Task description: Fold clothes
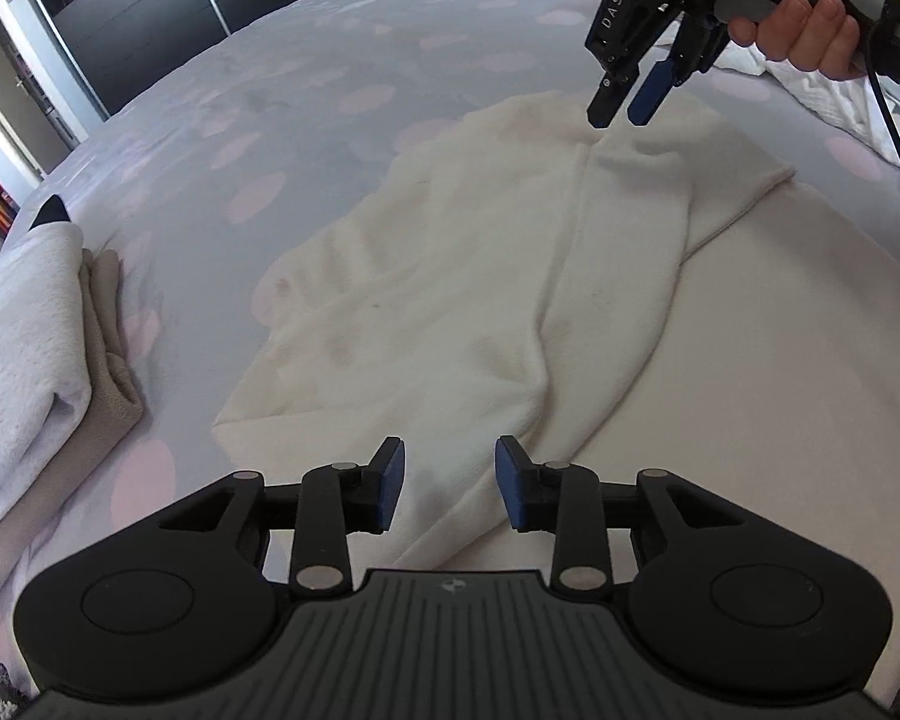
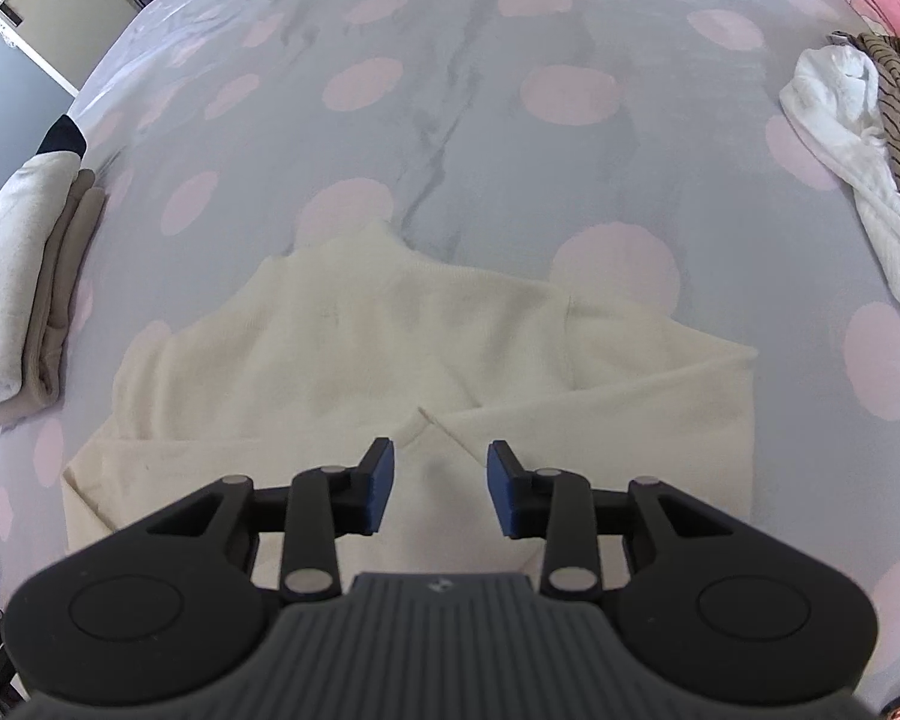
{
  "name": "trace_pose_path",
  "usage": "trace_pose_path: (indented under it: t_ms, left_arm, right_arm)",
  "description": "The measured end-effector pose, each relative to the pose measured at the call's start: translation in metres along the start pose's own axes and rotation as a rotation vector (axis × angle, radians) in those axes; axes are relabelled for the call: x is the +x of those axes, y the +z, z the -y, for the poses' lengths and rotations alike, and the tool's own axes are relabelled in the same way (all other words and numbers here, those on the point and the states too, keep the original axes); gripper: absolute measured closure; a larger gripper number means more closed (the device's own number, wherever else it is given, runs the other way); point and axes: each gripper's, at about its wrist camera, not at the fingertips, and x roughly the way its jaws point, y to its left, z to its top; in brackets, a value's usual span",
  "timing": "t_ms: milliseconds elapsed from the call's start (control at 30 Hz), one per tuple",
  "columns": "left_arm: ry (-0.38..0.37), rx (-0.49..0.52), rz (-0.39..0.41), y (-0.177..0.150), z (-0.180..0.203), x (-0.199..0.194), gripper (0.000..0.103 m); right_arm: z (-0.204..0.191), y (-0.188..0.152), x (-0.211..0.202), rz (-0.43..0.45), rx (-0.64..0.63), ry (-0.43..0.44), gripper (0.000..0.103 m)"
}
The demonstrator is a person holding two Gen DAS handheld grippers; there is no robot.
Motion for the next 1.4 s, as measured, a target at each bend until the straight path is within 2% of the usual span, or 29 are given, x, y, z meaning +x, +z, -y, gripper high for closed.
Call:
trace_pose_path:
  t_ms: [200, 333, 400, 433, 467, 600, 833, 933, 967, 1000, 1033, 1067, 1100, 1400]
  left_arm:
    - [0.035, -0.047, -0.035, -0.015, -0.022, 0.0, 0.071]
    - [0.036, -0.055, -0.048, -0.024, -0.03, -0.003, 0.071]
    - [0.032, -0.05, -0.054, -0.028, -0.03, -0.004, 0.069]
    - [0.032, -0.044, -0.056, -0.029, -0.03, -0.004, 0.064]
    - [0.031, -0.032, -0.057, -0.03, -0.028, -0.005, 0.061]
    - [0.033, 0.026, -0.056, -0.033, -0.018, -0.003, 0.06]
    - [0.056, 0.086, -0.028, -0.038, -0.005, 0.004, 0.06]
    - [0.044, 0.104, -0.02, -0.036, 0.002, 0.004, 0.06]
    - [0.046, 0.113, -0.02, -0.035, 0.005, 0.004, 0.06]
    - [0.053, 0.12, -0.021, -0.033, 0.007, 0.004, 0.06]
    - [0.055, 0.12, -0.023, -0.032, 0.009, 0.003, 0.06]
    - [0.057, 0.118, -0.026, -0.031, 0.01, 0.003, 0.06]
    - [0.058, 0.115, -0.028, -0.029, 0.01, 0.003, 0.06]
    - [0.05, 0.074, -0.051, -0.017, 0.002, 0.008, 0.06]
  right_arm:
    - [-0.007, 0.005, 0.021, -0.023, -0.013, -0.007, 0.066]
    - [-0.011, 0.006, 0.032, -0.028, -0.043, -0.016, 0.074]
    - [-0.011, 0.005, 0.037, -0.025, -0.052, -0.028, 0.082]
    - [-0.009, 0.005, 0.038, -0.024, -0.048, -0.033, 0.096]
    - [-0.008, 0.004, 0.039, -0.023, -0.044, -0.037, 0.103]
    - [-0.009, 0.002, 0.016, 0.014, -0.058, -0.025, 0.103]
    - [-0.006, -0.009, -0.076, 0.158, -0.097, 0.087, 0.103]
    - [0.004, -0.017, -0.092, 0.163, -0.077, 0.094, 0.102]
    - [0.009, -0.019, -0.092, 0.152, -0.058, 0.097, 0.097]
    - [0.013, -0.02, -0.089, 0.136, -0.037, 0.1, 0.096]
    - [0.016, -0.021, -0.084, 0.118, -0.015, 0.102, 0.089]
    - [0.018, -0.021, -0.08, 0.101, 0.003, 0.107, 0.074]
    - [0.018, -0.021, -0.075, 0.088, 0.01, 0.112, 0.07]
    - [-0.015, -0.006, -0.01, -0.002, 0.021, 0.049, 0.069]
